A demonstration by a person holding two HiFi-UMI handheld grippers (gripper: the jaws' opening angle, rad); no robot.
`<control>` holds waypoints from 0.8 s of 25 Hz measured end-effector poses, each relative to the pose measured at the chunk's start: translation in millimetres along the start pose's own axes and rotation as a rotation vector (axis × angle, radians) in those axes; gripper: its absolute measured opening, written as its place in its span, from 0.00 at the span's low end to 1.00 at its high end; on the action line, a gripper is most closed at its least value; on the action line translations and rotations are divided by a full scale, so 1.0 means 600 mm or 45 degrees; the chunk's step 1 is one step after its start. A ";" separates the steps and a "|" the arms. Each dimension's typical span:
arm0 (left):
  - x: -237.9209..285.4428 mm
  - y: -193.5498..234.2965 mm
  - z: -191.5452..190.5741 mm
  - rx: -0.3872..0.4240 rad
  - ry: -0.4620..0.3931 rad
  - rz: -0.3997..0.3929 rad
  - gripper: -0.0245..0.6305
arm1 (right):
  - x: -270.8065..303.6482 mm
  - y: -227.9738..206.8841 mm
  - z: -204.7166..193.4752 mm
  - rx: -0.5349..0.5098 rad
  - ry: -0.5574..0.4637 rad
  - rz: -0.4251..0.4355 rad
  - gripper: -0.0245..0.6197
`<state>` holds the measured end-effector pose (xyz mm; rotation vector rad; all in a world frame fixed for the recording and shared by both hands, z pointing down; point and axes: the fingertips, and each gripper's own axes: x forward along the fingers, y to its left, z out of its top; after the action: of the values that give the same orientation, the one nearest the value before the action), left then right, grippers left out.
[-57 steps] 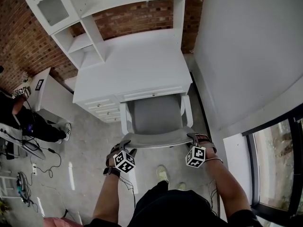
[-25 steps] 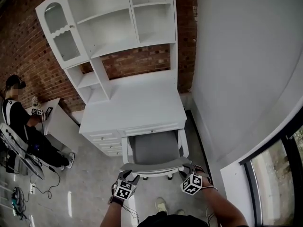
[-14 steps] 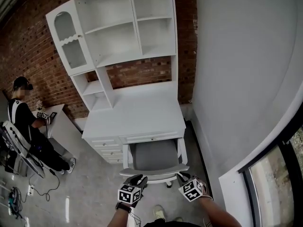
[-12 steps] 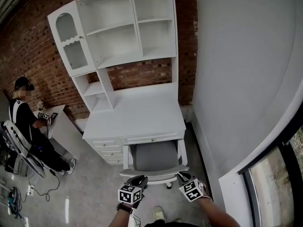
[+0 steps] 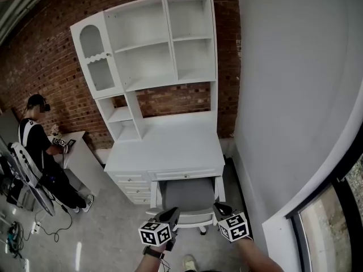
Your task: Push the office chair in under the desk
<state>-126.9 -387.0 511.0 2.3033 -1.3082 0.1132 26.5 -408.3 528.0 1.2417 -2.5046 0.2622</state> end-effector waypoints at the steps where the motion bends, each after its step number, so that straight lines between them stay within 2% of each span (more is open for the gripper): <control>1: -0.005 -0.004 0.014 0.012 -0.021 0.008 0.06 | -0.005 0.002 0.011 -0.003 -0.017 0.001 0.06; 10: -0.054 -0.035 0.130 0.134 -0.162 0.084 0.06 | -0.057 -0.021 0.111 -0.005 -0.163 -0.042 0.05; 20: -0.101 -0.066 0.214 0.184 -0.283 0.096 0.05 | -0.109 -0.034 0.204 -0.026 -0.312 -0.089 0.05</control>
<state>-147.7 -380.3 365.7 2.4439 -1.5428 -0.0255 53.9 -409.9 390.4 1.4268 -2.6511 0.0706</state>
